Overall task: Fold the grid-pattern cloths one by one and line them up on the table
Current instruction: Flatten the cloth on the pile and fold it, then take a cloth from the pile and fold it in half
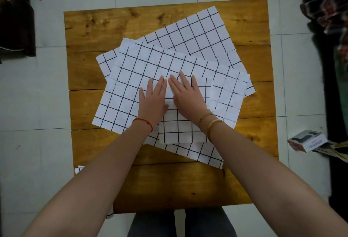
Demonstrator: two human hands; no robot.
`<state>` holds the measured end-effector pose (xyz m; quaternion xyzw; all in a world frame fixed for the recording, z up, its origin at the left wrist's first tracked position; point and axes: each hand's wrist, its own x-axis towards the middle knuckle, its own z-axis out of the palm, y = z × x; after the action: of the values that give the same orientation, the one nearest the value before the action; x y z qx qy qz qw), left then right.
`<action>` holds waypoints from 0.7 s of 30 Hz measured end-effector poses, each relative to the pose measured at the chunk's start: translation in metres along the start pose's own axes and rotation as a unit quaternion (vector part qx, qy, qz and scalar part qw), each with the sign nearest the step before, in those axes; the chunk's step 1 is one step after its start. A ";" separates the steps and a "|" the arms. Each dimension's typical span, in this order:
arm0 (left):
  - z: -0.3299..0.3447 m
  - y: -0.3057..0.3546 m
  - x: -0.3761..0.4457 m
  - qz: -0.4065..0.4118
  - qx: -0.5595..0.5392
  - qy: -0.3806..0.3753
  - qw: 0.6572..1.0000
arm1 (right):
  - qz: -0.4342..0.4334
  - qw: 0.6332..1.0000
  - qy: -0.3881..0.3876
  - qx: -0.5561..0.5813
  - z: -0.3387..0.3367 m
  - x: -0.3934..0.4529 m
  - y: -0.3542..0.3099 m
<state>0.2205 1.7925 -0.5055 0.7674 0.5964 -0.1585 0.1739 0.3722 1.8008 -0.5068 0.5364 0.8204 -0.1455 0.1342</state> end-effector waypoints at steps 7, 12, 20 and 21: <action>0.006 -0.003 -0.001 0.000 0.010 0.001 1.000 | 0.082 0.997 0.013 0.007 0.014 -0.037 0.050; 0.005 -0.001 -0.003 0.007 0.007 0.002 1.000 | 0.145 0.989 0.018 0.031 0.016 -0.058 0.070; 0.010 0.003 -0.017 0.014 0.040 0.045 0.998 | 0.007 0.999 0.029 0.044 -0.005 -0.034 0.033; 0.013 0.003 -0.020 0.018 0.041 0.046 0.998 | -0.011 0.999 0.017 0.050 -0.004 -0.030 0.027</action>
<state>0.2183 1.7689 -0.5078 0.7910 0.5830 -0.1441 0.1171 0.4083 1.7871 -0.4943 0.5358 0.8201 -0.1788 0.0915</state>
